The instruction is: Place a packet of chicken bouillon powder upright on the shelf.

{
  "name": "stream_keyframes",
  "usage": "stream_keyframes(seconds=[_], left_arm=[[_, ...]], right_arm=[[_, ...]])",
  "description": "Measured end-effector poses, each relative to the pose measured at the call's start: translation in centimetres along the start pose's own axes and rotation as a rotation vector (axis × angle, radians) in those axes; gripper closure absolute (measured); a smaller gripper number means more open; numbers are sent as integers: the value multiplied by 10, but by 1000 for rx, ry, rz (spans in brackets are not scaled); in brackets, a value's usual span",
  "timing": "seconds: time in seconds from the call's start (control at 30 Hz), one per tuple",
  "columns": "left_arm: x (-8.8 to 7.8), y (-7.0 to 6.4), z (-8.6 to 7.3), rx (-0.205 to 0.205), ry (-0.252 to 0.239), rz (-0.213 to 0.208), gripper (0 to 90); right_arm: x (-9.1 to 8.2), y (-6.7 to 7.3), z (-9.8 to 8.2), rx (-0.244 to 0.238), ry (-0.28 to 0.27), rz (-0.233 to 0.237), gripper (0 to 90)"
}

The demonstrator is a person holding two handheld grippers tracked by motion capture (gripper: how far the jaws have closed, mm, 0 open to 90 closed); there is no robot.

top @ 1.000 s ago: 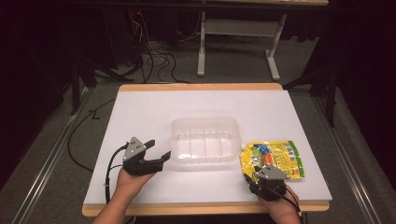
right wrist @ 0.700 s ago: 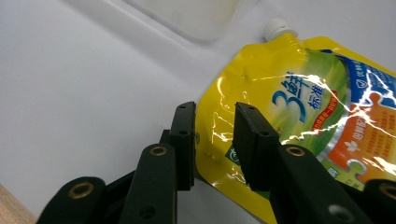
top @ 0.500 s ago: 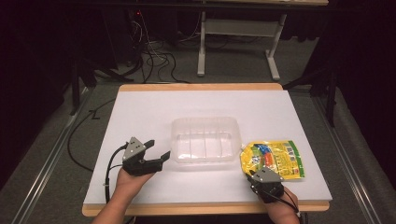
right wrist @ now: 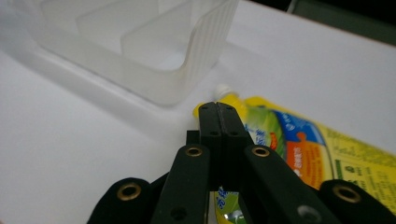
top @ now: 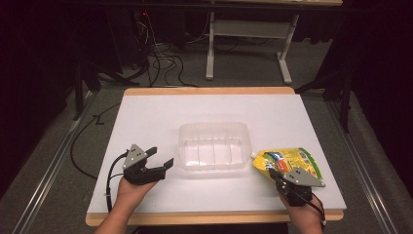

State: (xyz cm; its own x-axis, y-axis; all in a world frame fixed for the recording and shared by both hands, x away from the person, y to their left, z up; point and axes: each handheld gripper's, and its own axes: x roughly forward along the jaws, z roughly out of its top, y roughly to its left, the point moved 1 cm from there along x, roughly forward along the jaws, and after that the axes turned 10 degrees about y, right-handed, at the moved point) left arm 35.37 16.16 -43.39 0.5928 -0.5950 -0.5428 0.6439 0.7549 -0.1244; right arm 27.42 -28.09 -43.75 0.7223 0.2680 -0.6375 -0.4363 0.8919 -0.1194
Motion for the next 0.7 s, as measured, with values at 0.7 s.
stream_keyframes(seconds=[0.7], left_arm=[[-3, 2, -3, -15, 2, 1, 233]], right_arm=[[-29, -26, 44, 60, -224, -57, 900]])
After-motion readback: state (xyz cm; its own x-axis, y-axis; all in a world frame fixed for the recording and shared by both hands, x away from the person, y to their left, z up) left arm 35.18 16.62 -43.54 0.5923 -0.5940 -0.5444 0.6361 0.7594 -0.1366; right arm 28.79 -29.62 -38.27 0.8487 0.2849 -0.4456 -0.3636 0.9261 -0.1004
